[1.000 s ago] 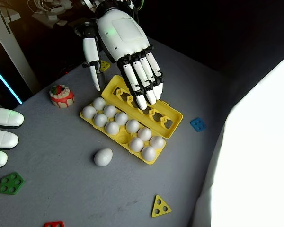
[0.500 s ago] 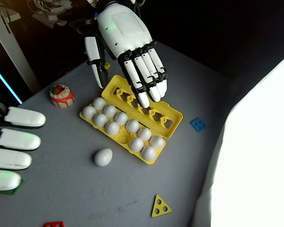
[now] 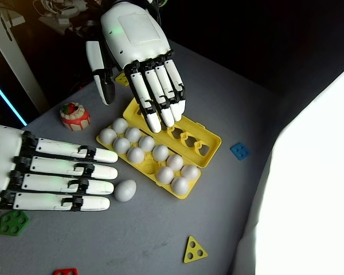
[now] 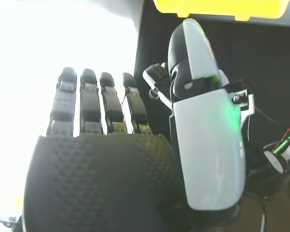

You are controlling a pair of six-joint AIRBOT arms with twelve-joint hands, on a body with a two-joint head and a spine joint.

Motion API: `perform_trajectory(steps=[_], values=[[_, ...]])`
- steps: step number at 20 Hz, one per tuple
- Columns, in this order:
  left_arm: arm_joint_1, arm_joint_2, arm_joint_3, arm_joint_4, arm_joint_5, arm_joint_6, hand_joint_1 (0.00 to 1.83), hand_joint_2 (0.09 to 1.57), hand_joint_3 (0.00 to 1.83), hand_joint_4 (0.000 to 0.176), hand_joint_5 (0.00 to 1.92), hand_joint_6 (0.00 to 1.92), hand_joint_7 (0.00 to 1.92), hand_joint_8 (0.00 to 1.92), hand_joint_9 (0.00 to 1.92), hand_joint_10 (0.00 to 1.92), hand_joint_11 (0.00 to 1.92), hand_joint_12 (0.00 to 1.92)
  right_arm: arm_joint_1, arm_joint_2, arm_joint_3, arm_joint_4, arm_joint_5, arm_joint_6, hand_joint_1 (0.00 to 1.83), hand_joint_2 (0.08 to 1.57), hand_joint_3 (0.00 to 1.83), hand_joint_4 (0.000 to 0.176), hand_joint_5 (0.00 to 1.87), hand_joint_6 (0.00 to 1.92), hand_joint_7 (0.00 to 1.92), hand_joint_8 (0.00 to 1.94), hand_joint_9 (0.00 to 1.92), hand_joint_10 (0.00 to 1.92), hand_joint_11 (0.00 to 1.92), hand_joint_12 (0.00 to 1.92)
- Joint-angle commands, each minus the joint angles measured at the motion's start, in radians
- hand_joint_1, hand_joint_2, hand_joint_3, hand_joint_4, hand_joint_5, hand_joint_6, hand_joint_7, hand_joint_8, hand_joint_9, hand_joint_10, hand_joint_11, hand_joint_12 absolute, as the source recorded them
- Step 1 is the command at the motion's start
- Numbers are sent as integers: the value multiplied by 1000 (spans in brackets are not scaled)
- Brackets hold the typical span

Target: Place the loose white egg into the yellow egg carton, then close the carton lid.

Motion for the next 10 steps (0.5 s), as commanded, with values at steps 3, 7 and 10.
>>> perform_trajectory(steps=[3, 7, 10], values=[[-5, 4, 10, 29, 35, 3, 552, 1243, 7, 56, 12, 0, 87, 5, 124, 0, 0, 675, -4, -35, 16, -10, 127, -3, 1117, 1122, 0, 22, 208, 74, 0, 0, 0, 0, 0, 0], [2, 4, 11, -9, 16, 2, 513, 1240, 3, 61, 17, 1, 79, 1, 104, 5, 0, 590, -52, -100, 38, 35, 190, -34, 1097, 1141, 0, 15, 260, 93, 0, 0, 0, 0, 0, 0], [0, 5, 15, -16, 15, 2, 500, 1246, 3, 57, 12, 1, 79, 1, 118, 4, 0, 609, -46, -158, 89, 232, 186, -109, 1098, 1142, 0, 5, 285, 102, 0, 0, 1, 0, 0, 0]])
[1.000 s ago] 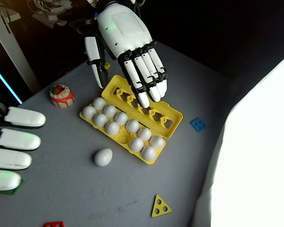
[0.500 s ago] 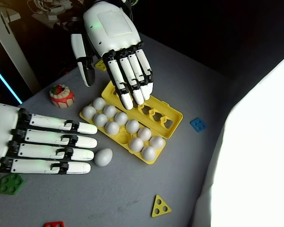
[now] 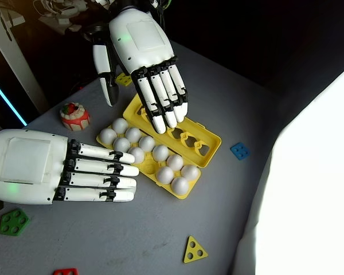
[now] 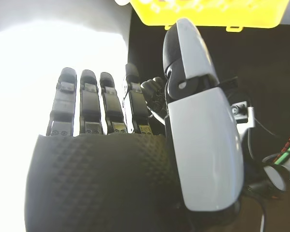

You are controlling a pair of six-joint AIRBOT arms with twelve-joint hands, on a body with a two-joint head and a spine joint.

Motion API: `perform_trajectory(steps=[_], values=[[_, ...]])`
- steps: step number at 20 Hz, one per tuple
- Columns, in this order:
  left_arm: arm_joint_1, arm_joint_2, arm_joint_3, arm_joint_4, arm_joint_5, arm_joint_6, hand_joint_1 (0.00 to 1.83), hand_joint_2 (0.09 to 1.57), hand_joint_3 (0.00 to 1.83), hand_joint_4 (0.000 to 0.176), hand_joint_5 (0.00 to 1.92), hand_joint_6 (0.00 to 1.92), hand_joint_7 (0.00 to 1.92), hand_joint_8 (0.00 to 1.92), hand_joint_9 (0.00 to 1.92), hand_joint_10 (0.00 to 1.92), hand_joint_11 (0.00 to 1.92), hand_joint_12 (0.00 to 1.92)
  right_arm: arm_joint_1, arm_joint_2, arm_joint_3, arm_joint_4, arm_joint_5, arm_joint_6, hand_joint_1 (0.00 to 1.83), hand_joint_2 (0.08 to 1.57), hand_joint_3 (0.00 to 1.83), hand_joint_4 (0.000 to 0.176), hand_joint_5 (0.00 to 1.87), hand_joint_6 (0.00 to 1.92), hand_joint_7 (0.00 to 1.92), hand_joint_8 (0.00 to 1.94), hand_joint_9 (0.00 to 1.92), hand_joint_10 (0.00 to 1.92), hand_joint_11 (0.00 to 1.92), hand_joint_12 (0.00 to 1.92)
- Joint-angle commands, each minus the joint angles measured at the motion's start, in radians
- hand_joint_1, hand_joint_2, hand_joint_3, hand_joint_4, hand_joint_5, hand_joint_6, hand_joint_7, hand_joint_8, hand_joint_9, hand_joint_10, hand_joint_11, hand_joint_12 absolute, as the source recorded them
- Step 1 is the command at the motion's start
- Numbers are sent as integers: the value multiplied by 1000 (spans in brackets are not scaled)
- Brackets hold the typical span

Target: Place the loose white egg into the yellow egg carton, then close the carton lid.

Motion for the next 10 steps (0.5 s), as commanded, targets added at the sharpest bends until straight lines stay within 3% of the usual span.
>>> perform_trajectory(steps=[1, 2, 5, 6, 8, 10], values=[[-11, 5, 4, 54, 27, 0, 500, 1246, 3, 57, 12, 1, 79, 1, 118, 4, 0, 609, 14, -4, 3, 0, 100, -17, 1098, 1142, 0, 5, 285, 102, 0, 0, 1, 0, 0, 0], [-11, 9, 4, 53, 20, 1, 437, 1258, 7, 57, 0, 0, 67, 1, 119, 3, 0, 603, 19, -29, 30, 91, 100, -74, 1113, 1126, 0, 0, 392, 147, 0, 0, 12, 5, 0, 0], [-8, 16, 8, 53, 11, 23, 572, 1219, 0, 58, 60, 12, 133, 10, 177, 12, 0, 692, 32, -71, 86, 222, 80, -109, 1124, 1111, 0, 0, 446, 174, 9, 3, 7, 3, 0, 0], [-6, 18, 13, 53, 11, 30, 548, 1227, 0, 63, 70, 13, 134, 7, 179, 10, 0, 701, 37, -82, 96, 241, 72, -113, 1127, 1113, 0, 0, 468, 186, 14, 5, 12, 5, 0, 0], [-2, 21, 24, 53, 11, 45, 584, 1217, 0, 53, 92, 12, 133, 2, 188, 7, 0, 752, 42, -104, 110, 249, 73, -118, 1138, 1115, 0, 0, 477, 202, 15, 5, 17, 7, 14, 7], [6, 25, 38, 50, 11, 47, 526, 1232, 3, 60, 52, 4, 117, 0, 171, 0, 0, 714, 43, -128, 130, 285, 73, -137, 1129, 1122, 0, 0, 454, 205, 14, 3, 7, 2, 2, 3]])
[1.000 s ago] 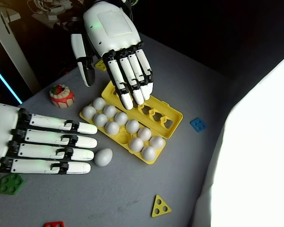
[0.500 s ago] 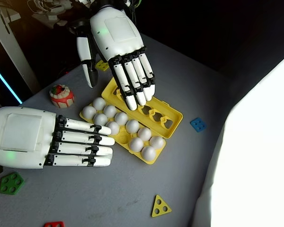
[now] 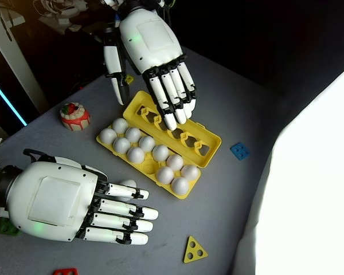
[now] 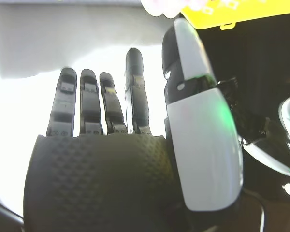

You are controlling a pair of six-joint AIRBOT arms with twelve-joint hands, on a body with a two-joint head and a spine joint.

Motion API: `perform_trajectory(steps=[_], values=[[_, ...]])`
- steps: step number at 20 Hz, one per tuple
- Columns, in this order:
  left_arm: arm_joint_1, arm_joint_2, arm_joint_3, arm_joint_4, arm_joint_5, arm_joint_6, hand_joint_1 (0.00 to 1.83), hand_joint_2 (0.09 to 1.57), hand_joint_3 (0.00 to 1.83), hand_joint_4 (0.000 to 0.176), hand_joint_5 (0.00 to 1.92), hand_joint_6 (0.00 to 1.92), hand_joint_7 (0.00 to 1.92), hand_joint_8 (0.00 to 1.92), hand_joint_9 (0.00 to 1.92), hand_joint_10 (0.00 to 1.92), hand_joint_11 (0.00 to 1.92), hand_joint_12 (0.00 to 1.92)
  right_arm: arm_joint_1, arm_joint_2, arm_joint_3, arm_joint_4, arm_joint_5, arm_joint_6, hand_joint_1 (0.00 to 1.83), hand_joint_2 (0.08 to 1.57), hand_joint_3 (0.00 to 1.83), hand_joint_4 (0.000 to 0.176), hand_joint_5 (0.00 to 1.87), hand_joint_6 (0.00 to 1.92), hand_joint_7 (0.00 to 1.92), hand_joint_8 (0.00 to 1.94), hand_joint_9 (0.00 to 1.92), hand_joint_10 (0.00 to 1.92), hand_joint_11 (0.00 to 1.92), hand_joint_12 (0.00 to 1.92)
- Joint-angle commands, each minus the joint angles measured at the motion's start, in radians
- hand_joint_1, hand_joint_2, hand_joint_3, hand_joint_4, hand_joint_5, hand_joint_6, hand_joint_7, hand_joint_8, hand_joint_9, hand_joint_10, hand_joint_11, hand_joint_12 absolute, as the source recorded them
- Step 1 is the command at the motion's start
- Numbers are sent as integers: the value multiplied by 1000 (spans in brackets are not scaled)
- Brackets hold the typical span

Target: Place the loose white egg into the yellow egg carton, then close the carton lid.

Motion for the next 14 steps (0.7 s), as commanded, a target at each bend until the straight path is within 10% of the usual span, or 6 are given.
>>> perform_trajectory(steps=[1, 14], values=[[-4, 7, 7, 48, 27, 1, 515, 1235, 3, 61, 50, 4, 103, 1, 166, 0, 0, 738, 11, 0, 8, -17, 71, -6, 1127, 1124, 0, 0, 442, 202, 18, 5, 8, 3, 0, 0], [56, 49, 73, 47, 88, 1, 557, 1230, 2, 51, 96, 2, 85, 1, 141, 0, 0, 593, -23, -94, 43, 13, 130, -36, 1237, 1109, 0, 0, 272, 157, 0, 0, 0, 0, 0, 0]])
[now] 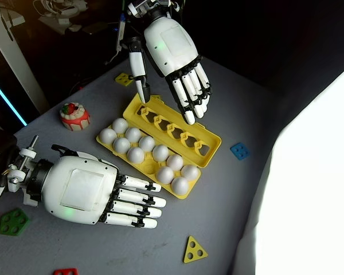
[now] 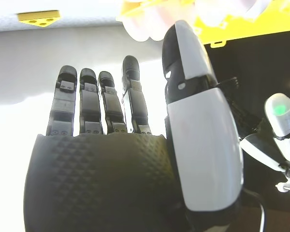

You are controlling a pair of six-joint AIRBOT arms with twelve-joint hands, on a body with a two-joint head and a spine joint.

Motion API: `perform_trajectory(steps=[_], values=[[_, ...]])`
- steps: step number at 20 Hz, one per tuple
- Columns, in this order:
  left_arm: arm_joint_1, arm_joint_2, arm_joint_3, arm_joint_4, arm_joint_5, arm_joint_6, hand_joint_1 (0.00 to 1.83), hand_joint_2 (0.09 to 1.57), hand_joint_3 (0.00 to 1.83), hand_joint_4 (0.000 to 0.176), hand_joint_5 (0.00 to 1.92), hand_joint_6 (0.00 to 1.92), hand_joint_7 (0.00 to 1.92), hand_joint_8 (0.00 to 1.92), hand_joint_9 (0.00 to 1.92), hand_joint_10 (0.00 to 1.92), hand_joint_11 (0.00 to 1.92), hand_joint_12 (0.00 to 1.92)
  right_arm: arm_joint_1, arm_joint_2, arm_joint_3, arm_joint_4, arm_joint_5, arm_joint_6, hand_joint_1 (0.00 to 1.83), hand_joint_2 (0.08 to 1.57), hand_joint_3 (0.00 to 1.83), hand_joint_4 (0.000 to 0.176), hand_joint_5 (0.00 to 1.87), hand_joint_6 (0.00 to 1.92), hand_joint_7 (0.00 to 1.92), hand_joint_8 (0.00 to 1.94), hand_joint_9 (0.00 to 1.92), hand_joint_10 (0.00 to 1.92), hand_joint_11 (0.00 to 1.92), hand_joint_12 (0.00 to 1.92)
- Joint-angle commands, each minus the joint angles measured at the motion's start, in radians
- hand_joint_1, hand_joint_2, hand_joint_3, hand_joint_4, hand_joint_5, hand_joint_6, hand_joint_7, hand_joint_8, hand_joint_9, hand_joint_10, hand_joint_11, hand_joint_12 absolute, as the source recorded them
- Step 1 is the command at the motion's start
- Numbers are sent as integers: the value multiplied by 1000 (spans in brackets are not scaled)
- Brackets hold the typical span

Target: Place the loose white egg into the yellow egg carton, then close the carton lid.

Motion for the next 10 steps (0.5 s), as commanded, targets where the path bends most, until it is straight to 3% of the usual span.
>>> perform_trajectory(steps=[1, 3, 6, 9, 10], values=[[-5, 5, 7, 54, 42, 0, 526, 1237, 3, 47, 93, 0, 95, 4, 150, 3, 0, 605, 2, -1, 2, -31, 80, 0, 1251, 1107, 0, 0, 265, 155, 0, 0, 0, 0, 0, 0], [1, 5, 22, 46, 54, 0, 496, 1234, 0, 62, 85, 3, 112, 4, 177, 7, 0, 699, 2, -12, 3, -30, 81, -5, 1284, 1100, 0, 0, 273, 161, 0, 0, 0, 0, 0, 0], [2, 5, 38, 39, 55, 0, 497, 1240, 2, 49, 85, 1, 98, 0, 154, 1, 0, 673, 1, -26, 4, -1, 81, -18, 1303, 1090, 0, 0, 278, 166, 0, 0, 0, 0, 0, 0], [-3, 7, 47, 39, 56, 0, 520, 1238, 1, 56, 68, 1, 75, 1, 137, 0, 0, 561, -8, -37, 4, 9, 85, -18, 1305, 1083, 0, 0, 278, 168, 0, 0, 0, 0, 0, 0], [-3, 8, 48, 39, 58, 0, 506, 1230, 0, 60, 74, 3, 87, 3, 156, 5, 0, 626, -12, -40, 5, 12, 87, -18, 1298, 1091, 0, 0, 276, 168, 0, 0, 0, 0, 0, 0]])
